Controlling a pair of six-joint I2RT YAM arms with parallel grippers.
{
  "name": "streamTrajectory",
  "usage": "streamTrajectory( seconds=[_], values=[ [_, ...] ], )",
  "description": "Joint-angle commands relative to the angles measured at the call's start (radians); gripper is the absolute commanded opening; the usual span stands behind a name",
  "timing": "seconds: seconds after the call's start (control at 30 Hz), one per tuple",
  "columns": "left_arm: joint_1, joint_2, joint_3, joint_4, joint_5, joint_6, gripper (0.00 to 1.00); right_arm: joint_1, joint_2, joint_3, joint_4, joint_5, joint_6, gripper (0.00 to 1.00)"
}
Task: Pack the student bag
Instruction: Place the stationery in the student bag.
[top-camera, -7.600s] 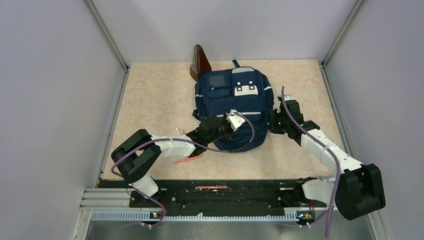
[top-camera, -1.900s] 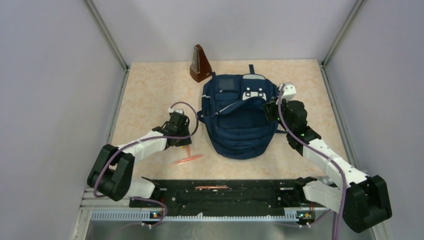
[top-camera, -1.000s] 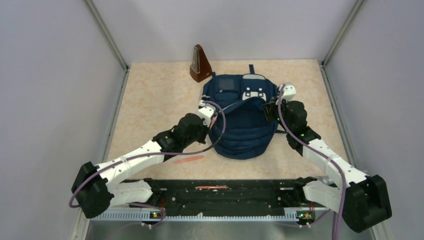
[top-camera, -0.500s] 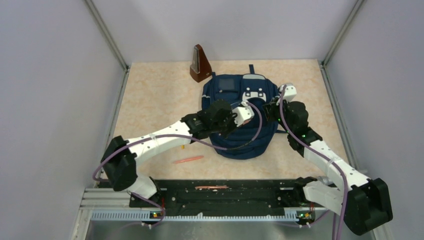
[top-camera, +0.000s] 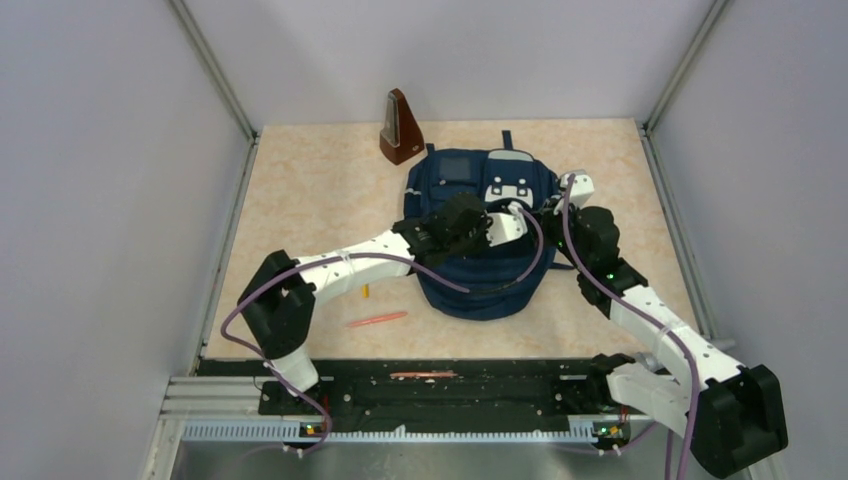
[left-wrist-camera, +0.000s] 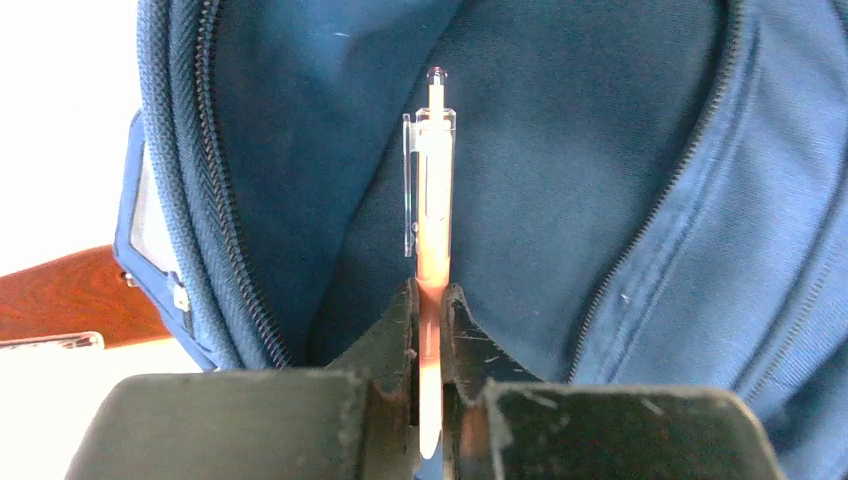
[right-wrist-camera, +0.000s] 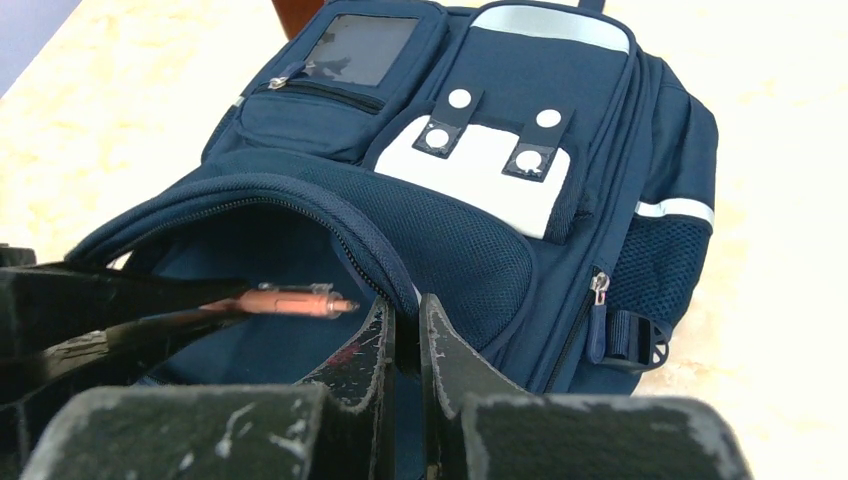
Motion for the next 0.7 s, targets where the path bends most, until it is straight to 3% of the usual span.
streamTrajectory(
  seconds=[0.0, 0.07, 0.17, 0.37, 0.53, 0.67],
  values=[
    [-0.001, 0.023, 0.052, 0.108, -0.089, 0.045, 0.13, -0.003, -0.044, 0.01, 0.065, -0.013, 0.046, 0.0],
    [-0.001, 0.018, 0.047, 0.118, -0.101, 0.015, 0.35, -0.003, -0.044, 0.008, 0.066, -0.011, 0.046, 0.0],
    [-0.001, -0.021, 0.004, 0.144, -0.084, -0.03, 0.5, -0.002, -0.045, 0.008, 0.066, -0.008, 0.046, 0.0],
    [0.002, -0.137, -0.115, 0.123, -0.04, -0.163, 0.53, -0.003, -0.051, 0.009, 0.06, 0.001, 0.039, 0.0],
    [0.003, -0.308, -0.302, 0.137, 0.002, -0.443, 0.54, -0.003, -0.051, 0.003, 0.068, 0.011, 0.039, 0.0],
    [0.012, -0.395, -0.4, 0.021, -0.152, -0.677, 0.55, -0.003, -0.049, 0.002, 0.065, 0.017, 0.036, 0.0]
  ],
)
